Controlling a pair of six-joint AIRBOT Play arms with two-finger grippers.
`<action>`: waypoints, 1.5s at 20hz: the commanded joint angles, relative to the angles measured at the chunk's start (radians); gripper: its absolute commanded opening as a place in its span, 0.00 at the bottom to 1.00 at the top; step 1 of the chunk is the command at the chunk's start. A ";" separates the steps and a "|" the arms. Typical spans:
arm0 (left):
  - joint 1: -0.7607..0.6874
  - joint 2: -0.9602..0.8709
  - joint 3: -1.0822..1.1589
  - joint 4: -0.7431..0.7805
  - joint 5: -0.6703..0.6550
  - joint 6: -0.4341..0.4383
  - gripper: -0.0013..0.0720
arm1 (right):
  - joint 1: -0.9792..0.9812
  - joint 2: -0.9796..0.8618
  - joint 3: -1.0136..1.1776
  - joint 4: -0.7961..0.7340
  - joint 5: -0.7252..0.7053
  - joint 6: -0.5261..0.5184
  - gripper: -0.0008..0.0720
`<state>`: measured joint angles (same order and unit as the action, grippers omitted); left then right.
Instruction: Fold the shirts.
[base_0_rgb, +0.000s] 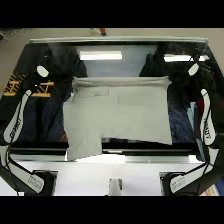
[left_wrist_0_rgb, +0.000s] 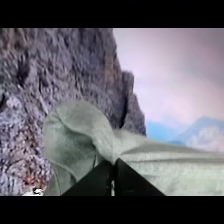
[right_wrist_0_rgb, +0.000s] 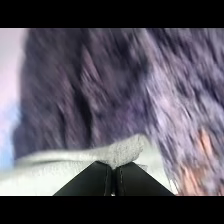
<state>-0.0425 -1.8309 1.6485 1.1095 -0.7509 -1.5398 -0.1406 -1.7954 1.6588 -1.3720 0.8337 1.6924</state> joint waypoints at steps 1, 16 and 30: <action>0.018 0.025 0.001 0.015 -0.190 0.144 0.06 | 0.001 0.019 0.000 -0.046 0.245 -0.090 0.04; 0.113 0.079 0.000 0.107 -0.771 0.035 0.86 | 0.000 0.093 -0.143 -0.067 0.666 -0.139 0.69; 0.202 0.600 -1.053 -0.099 -0.471 0.039 0.85 | -0.168 0.354 -0.540 0.046 0.584 -0.185 0.68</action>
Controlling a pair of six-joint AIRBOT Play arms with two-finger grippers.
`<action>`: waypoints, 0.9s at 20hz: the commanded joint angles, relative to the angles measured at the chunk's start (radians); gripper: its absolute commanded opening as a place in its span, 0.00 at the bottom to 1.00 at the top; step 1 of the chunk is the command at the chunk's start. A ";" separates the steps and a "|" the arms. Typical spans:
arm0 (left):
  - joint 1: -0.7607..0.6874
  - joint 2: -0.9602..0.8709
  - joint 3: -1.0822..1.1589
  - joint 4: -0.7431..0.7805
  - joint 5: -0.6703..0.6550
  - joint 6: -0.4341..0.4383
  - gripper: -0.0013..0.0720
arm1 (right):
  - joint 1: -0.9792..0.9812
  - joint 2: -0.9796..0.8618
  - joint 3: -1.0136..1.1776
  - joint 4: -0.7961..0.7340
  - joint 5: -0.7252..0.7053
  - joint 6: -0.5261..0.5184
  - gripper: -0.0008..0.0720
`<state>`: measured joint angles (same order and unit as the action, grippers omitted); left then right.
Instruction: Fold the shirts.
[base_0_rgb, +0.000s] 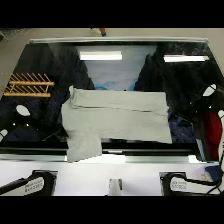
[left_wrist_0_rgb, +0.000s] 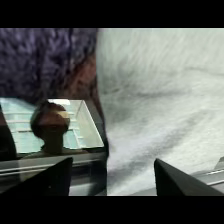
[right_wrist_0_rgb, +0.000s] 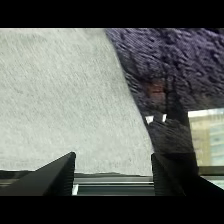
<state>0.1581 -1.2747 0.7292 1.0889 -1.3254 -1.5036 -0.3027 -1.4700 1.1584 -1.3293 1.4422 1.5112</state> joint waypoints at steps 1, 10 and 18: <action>-0.005 0.043 -0.144 -0.101 0.133 0.003 0.85 | -0.006 0.028 -0.042 0.004 -0.023 0.000 0.68; -0.142 -0.016 -0.147 -0.132 0.237 -0.002 0.44 | -0.006 0.053 -0.195 -0.108 -0.031 -0.006 0.78; -0.140 0.008 -0.142 -0.132 0.233 0.053 0.06 | -0.006 0.053 -0.338 0.009 -0.177 -0.027 0.81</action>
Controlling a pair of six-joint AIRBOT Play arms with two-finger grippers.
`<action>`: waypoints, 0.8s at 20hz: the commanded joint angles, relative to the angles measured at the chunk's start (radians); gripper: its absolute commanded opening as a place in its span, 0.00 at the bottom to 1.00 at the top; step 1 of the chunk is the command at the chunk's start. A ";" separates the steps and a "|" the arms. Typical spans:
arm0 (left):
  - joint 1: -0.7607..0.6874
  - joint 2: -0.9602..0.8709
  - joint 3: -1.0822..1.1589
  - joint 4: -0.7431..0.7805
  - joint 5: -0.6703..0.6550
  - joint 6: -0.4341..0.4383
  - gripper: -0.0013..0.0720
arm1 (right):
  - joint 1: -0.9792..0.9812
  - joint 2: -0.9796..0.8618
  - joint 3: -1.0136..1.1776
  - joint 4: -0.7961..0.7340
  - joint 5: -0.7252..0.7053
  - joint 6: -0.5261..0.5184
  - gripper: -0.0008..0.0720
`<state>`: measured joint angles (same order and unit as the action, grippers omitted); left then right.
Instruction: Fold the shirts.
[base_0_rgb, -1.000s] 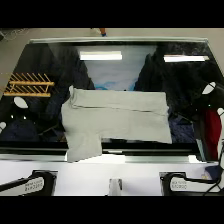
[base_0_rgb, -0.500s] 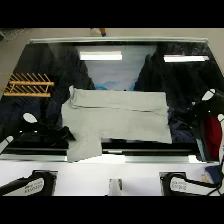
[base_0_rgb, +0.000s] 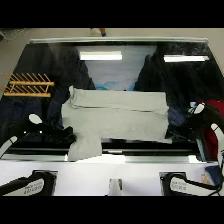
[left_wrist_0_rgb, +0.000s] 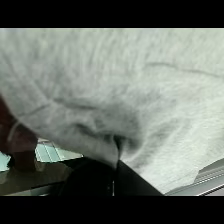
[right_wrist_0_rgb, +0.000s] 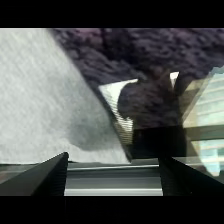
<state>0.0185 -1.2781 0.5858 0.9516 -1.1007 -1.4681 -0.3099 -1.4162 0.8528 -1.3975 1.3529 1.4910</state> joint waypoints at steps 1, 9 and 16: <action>0.000 0.017 0.002 0.005 0.009 0.018 0.06 | 0.001 -0.002 -0.032 0.111 -0.110 -0.006 0.80; 0.059 0.026 0.117 0.008 -0.014 0.093 0.06 | 0.001 0.010 -0.013 0.245 -0.148 -0.076 0.04; 0.070 -0.059 0.611 0.009 -0.011 0.076 0.06 | 0.100 0.024 0.299 0.238 -0.368 -0.062 0.04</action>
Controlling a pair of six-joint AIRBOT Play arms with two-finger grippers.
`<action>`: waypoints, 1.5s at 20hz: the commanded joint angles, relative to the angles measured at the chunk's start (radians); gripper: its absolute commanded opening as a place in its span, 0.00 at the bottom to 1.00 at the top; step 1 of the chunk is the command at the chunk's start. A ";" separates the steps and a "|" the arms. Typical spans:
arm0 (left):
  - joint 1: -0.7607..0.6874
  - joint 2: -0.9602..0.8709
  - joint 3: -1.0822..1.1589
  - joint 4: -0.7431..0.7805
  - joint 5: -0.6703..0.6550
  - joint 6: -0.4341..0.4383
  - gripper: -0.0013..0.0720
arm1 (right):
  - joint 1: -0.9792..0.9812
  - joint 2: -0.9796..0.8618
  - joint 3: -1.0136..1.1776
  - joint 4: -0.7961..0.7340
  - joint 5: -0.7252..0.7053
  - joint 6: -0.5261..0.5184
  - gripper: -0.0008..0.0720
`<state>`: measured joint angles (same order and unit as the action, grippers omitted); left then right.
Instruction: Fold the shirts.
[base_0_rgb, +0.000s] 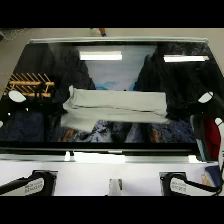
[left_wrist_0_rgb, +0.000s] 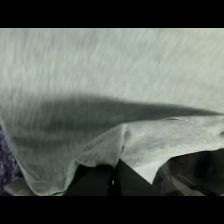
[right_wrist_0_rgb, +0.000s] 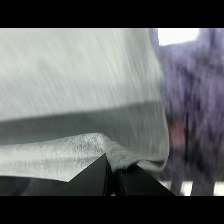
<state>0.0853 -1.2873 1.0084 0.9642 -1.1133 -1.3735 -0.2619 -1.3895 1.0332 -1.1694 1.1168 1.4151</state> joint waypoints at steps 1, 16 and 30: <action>0.004 -0.091 0.254 -0.004 0.003 -0.030 0.06 | 0.073 -0.023 0.167 0.001 -0.189 0.039 0.04; 0.029 -0.525 0.603 -0.153 -0.139 -0.116 0.67 | 0.014 -0.382 0.436 0.014 -0.049 0.085 0.94; -0.202 -0.322 0.642 -0.190 -0.151 -0.103 0.43 | 0.073 -0.478 0.437 0.253 -0.021 0.087 0.05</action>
<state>-0.0402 -1.6173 1.6497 0.7845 -1.2678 -1.4788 -0.2142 -1.8782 1.4658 -0.9588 1.1202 1.4967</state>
